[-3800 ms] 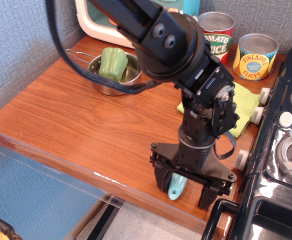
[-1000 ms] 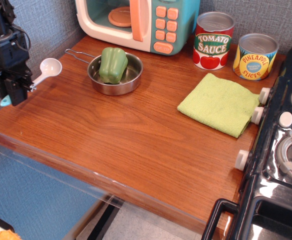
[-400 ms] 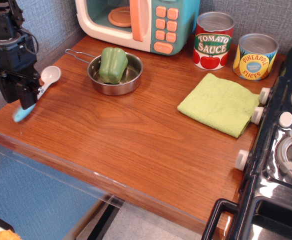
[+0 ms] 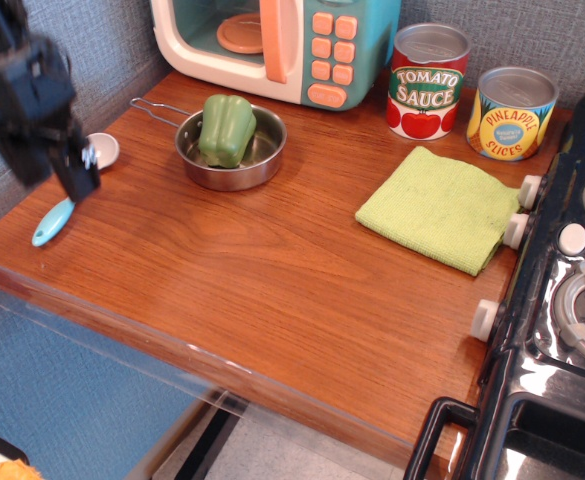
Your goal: Move the spoon and place bottom left of table
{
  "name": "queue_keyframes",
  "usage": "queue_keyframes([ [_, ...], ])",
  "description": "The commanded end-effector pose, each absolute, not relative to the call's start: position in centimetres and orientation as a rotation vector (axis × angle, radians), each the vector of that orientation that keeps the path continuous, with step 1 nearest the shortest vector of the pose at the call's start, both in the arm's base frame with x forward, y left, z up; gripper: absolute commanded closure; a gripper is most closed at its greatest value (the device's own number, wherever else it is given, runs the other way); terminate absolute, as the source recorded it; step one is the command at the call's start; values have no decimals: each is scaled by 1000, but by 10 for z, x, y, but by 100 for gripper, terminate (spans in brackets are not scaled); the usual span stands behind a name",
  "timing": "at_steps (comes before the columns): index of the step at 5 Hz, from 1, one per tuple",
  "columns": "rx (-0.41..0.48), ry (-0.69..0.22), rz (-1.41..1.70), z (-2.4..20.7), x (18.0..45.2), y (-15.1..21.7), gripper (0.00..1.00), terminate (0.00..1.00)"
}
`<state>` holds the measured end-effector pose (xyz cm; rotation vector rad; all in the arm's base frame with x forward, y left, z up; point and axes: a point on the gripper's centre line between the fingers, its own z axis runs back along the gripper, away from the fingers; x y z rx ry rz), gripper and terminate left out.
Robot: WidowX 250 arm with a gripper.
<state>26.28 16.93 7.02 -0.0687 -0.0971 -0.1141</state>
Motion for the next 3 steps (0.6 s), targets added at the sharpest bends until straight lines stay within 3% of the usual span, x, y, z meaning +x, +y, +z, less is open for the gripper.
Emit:
queue_keyframes([
  [1,11,-96,-208,112,267,111,0,0],
  [3,18,-51,-160,104,266,104,0,0],
])
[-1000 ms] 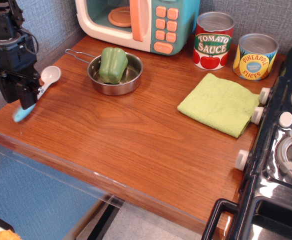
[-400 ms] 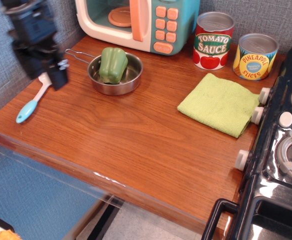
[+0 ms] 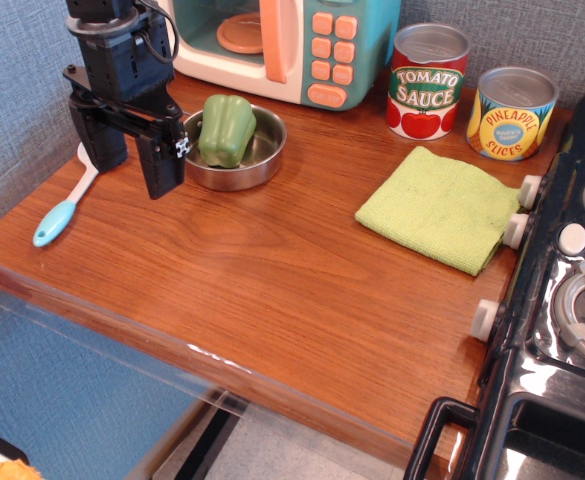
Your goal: Move the spoon and place bottom left of table
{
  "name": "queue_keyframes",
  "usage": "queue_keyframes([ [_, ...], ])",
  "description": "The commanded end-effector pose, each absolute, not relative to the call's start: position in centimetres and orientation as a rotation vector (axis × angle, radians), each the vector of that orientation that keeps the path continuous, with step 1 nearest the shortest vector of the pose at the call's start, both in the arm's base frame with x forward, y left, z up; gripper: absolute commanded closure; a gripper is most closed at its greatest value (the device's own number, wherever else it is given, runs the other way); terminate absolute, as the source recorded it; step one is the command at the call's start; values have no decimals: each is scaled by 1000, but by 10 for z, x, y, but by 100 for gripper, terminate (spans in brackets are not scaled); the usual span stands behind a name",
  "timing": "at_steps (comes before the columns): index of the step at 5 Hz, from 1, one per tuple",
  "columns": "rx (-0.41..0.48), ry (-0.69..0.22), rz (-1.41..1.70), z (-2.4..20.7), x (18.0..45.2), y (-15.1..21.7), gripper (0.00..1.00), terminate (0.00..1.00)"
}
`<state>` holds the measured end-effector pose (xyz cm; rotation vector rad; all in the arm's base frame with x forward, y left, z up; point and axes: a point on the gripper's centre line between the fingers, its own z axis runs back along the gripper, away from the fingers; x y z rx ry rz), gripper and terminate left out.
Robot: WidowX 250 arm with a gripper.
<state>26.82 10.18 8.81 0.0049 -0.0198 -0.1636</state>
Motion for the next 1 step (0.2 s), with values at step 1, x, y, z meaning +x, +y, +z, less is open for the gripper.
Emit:
queue_keyframes([
  [1,18,-51,-160,104,266,104,0,100],
])
